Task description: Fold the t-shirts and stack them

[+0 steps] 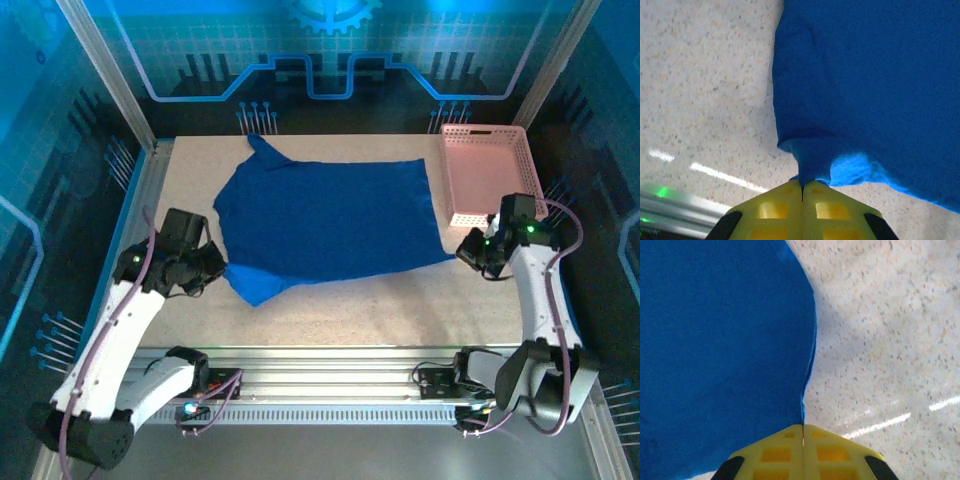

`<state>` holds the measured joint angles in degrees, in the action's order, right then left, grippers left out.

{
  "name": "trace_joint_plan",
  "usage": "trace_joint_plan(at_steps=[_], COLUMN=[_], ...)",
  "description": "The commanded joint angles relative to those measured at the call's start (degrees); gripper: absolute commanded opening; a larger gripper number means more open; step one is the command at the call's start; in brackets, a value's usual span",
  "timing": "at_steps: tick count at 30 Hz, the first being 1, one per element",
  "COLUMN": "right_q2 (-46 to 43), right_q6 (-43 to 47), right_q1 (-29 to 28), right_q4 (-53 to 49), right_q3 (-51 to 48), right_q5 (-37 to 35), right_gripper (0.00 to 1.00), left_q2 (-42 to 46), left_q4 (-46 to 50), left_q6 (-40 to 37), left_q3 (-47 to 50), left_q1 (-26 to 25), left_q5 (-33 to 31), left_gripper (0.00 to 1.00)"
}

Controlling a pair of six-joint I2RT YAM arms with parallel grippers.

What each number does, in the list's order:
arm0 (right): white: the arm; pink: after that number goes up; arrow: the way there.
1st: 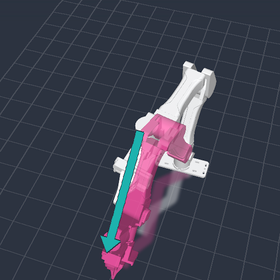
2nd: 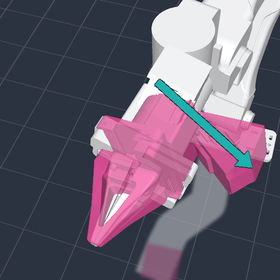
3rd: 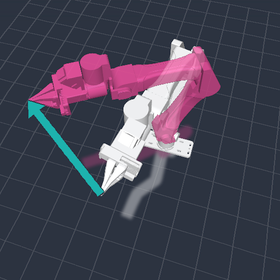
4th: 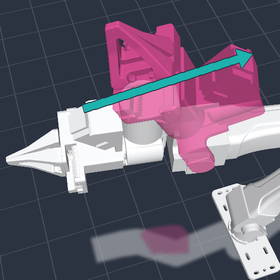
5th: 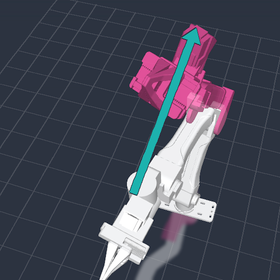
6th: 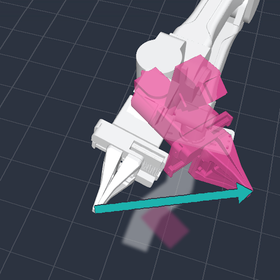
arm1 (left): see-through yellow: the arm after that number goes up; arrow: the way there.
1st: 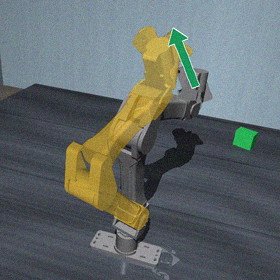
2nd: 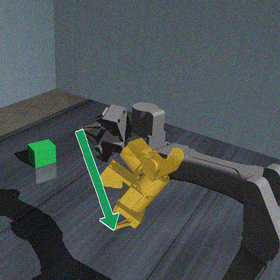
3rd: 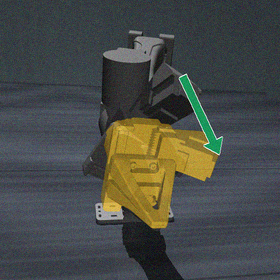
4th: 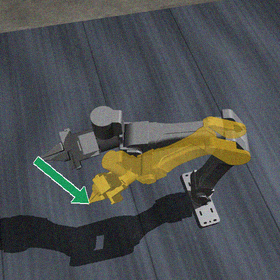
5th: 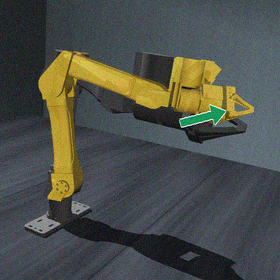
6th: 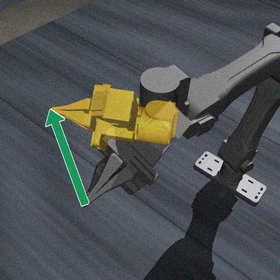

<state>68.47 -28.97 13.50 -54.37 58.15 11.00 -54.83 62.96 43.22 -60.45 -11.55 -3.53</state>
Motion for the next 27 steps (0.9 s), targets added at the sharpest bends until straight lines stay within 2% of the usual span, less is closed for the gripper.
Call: trace_joint_plan(at_steps=[1,10,27], right_q2=[4.4,15.0,30.8], right_q6=[1.3,2.2,4.9], right_q1=[-1.0,-4.0,-7.5], right_q4=[1.8,3.5,2.6], right_q3=[3.8,11.4,23.8], right_q5=[0.8,-2.2,-7.7], right_gripper=[0.00,0.00,0.00], left_q2=[-3.5,-16.0,-38.5], left_q4=[-3.1,-8.3,-13.0], left_q6=[-6.7,-16.6,-26.2], left_q3=[-3.2,-10.4,-24.1], left_q1=[2.1,8.9,11.7], left_q5=[-1.3,1.5,4.6], left_gripper=[0.00,0.00,0.00])
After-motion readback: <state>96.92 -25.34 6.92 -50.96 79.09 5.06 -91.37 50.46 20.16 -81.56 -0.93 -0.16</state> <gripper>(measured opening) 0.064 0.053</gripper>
